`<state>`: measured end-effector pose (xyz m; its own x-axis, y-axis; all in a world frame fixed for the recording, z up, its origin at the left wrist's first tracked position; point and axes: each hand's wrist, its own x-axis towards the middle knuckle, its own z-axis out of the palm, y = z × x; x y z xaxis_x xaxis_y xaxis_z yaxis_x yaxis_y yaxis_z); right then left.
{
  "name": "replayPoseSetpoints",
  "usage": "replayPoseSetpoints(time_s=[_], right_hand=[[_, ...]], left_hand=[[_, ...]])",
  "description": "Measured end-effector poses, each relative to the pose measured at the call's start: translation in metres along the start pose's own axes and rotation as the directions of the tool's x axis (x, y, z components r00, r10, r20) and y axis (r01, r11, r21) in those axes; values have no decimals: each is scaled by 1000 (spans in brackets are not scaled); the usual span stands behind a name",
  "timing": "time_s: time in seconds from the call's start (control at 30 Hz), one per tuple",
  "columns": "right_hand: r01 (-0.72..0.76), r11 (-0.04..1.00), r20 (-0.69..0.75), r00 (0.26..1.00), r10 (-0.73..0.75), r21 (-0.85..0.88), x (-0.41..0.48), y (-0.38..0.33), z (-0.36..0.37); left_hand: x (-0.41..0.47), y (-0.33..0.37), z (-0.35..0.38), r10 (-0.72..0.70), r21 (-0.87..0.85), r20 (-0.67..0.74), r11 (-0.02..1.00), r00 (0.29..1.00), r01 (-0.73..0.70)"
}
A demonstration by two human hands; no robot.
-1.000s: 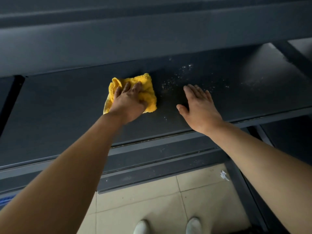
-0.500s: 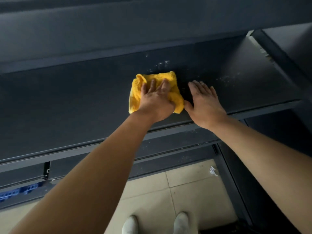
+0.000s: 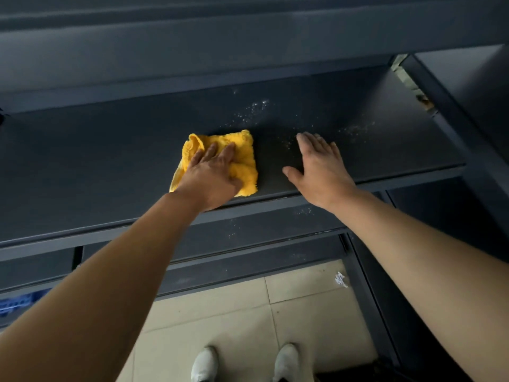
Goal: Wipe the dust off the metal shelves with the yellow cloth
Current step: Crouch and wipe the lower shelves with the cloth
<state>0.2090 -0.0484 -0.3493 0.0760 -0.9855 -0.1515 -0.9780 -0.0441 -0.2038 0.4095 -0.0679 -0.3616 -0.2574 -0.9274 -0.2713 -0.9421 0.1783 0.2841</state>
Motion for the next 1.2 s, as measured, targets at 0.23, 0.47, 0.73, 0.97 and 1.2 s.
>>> replayPoseSetpoints(time_s=[0.23,0.47,0.73,0.97,1.2], right_hand=[[75,997,19,997,-75,30,-11,-11,9],[75,997,31,997,-76,36,-19,2,14],[-6,1000,-10,1000,6,-10,-13,29,12],[9,1000,7,1000,-9,-14,11,30,11],[42,999,-17,999,-43,-17,40,25,13]], left_hand=[[-30,-2,3,-179,-35,-47,983,983,178],[-28,36,18,-104,-9,-51,995,993,103],[-2,63,23,11,-40,-51,999,999,-13],[31,14,-1,-352,-129,-103,932,930,338],[85,30,-12,-246,-82,-90,967,965,239]])
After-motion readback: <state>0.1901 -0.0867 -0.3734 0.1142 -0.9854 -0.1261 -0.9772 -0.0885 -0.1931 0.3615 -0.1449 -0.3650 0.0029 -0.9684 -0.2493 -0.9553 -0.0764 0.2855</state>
